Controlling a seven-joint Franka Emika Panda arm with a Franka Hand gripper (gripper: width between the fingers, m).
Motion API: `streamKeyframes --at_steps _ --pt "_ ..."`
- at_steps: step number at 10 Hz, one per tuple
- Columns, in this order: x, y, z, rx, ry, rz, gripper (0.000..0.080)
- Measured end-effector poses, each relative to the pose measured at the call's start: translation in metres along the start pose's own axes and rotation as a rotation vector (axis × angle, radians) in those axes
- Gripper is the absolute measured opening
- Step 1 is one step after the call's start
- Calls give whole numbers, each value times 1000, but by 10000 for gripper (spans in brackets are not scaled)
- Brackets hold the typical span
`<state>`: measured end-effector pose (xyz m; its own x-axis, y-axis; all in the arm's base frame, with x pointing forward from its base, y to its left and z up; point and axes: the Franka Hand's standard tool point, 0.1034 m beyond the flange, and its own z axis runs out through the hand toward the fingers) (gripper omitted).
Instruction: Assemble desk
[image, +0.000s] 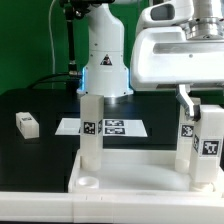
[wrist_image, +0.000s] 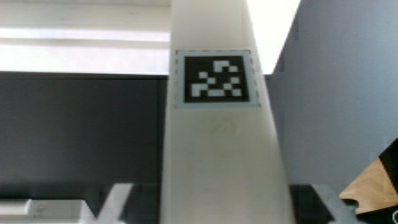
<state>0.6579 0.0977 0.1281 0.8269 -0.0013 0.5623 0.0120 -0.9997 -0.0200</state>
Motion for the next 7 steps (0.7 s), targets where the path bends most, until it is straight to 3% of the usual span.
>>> streamKeyframes --at_steps 3,4,5,6,7 --pt "0 -2 0 -4 31 -10 291" --pt "-4 0 2 -7 26 -9 404" --pt "-4 0 2 -7 23 -9 404" --pt "-4 0 2 -7 23 -9 539" --pt "-4 0 2 -7 23 -9 626"
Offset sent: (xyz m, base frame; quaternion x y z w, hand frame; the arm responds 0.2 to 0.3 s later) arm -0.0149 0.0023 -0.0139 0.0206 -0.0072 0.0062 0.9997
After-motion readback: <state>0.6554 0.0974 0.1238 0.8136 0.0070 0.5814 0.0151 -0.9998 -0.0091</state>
